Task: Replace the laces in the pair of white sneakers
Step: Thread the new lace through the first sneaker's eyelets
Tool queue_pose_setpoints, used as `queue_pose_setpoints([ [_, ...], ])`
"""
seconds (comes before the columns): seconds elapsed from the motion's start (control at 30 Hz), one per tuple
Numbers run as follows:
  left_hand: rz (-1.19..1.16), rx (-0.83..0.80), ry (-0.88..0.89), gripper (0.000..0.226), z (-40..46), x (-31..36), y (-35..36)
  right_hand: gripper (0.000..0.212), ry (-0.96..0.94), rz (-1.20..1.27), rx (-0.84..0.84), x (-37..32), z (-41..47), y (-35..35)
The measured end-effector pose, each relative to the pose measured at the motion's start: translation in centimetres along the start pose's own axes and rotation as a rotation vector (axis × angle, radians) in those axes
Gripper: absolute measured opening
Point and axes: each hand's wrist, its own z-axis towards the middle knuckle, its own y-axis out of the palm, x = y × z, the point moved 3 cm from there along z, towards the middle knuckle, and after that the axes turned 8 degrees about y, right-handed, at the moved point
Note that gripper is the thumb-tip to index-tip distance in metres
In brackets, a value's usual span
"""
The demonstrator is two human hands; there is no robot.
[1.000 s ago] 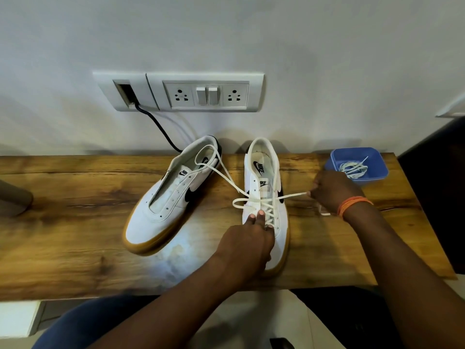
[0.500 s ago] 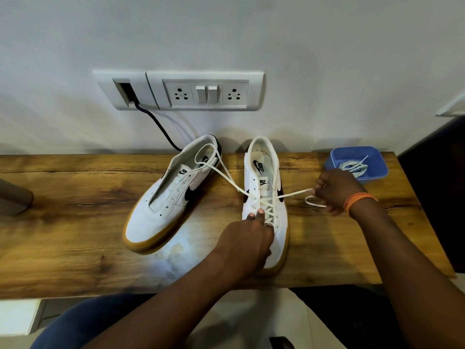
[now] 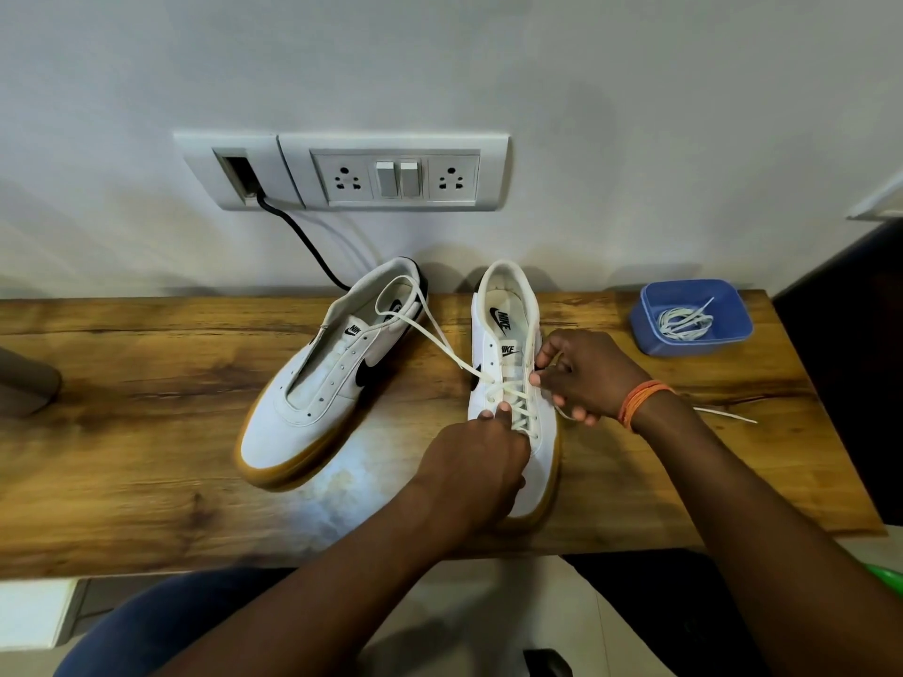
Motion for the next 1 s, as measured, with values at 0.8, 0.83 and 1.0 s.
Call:
queue_pose_setpoints([
  [0.8,-1.800,0.331,-0.755,0.020,0.5,-3.5,-2.2,0.002,-0.091,-0.153,0.183,0.3,0.7,-1.5],
  [0.83,-1.808,0.313,-0.760,0.024,0.8,-3.7,-1.9,0.003,-0.109,-0.098,0.177,0.0,0.6,-1.2],
  [1.0,-1.800,0.516,-0.677,0.023,1.7,-4.6,-2.0,0.012,-0.152,0.271,0.188,-1.1,0.0,-0.4],
])
